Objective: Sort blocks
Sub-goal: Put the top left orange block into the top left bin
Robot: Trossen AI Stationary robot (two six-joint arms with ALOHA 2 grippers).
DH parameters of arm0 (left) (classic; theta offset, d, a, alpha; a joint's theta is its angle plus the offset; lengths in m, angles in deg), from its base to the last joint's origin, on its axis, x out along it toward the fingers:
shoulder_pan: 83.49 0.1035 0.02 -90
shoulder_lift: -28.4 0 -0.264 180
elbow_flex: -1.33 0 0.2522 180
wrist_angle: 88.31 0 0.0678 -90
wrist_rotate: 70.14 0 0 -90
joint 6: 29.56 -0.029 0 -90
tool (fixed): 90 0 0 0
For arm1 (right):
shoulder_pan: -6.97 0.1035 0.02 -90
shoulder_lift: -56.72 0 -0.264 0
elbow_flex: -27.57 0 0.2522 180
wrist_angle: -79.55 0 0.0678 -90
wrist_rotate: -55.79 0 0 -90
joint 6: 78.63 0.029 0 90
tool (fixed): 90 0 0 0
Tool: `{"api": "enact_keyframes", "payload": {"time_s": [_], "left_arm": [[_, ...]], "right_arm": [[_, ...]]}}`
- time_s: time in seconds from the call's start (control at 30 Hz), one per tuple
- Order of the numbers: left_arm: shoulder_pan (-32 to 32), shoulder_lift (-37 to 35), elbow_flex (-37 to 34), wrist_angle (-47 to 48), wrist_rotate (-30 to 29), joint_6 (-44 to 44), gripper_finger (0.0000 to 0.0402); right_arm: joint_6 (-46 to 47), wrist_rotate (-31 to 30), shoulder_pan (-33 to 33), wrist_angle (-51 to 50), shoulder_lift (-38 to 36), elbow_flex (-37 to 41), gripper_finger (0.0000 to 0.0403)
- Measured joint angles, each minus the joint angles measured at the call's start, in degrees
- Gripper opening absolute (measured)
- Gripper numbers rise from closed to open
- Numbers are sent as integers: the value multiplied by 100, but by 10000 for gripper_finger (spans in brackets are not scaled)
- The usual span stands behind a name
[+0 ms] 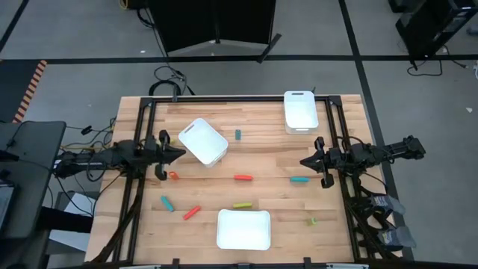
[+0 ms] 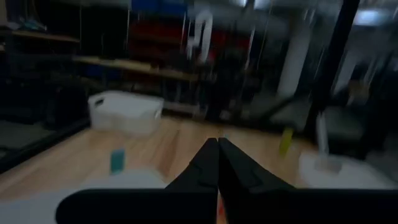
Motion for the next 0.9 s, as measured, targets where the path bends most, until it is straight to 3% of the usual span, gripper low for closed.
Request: {"api": "enact_keyframes", "payload": {"time_s": [0.17,0.23,0.37,0.53,0.7,0.9], "left_arm": [[0,2,-1,-719,30,1440,6],[0,3,5,-889,296,1684,6],[-4,8,207,-414,971,1853,7],[-4,71,738,745,838,2175,34],[-4,550,1464,1152,799,1953,74],[-4,2027,2626,2229,540,1219,106]], "right_arm": [[-2,0,-1,39,0,0,35],[-2,1,0,172,0,-2,35],[-2,0,0,500,0,-1,35],[-2,0,-1,839,0,-1,35],[-100,0,0,1138,0,-2,35],[-109,-2,-1,2053,0,-2,35]]}}
